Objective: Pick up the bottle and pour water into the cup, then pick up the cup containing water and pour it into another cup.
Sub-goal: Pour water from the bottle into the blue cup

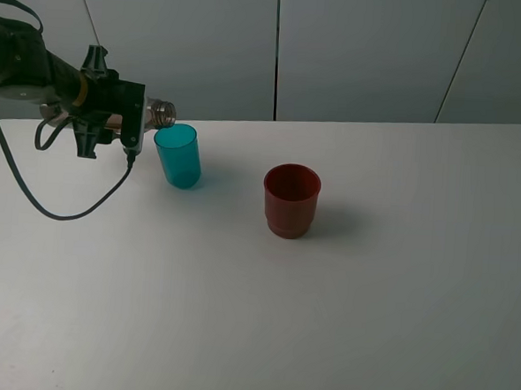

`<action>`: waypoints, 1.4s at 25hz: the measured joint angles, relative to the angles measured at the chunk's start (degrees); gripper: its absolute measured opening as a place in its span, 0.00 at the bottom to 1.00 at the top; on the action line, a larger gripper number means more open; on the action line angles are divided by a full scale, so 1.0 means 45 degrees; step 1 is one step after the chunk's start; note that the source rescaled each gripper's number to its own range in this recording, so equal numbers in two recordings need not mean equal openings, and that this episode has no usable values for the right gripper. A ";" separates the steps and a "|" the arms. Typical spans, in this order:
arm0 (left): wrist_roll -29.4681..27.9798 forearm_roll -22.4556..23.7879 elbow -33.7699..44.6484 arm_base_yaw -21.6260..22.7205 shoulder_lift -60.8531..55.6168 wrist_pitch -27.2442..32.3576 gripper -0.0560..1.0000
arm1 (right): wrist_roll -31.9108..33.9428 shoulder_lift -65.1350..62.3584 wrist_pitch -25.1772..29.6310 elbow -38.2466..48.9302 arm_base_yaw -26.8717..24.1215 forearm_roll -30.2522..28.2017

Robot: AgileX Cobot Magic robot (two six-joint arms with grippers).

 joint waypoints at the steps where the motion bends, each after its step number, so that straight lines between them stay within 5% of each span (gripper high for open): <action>1: 0.0018 0.0000 0.0000 0.0000 0.0000 0.0000 0.05 | 0.0000 0.0000 0.0000 0.0000 0.0000 0.0000; 35: 0.0088 0.2206 -0.0615 0.0100 0.0000 0.0089 0.05 | -0.0024 0.0000 0.0000 0.0000 0.0000 0.0000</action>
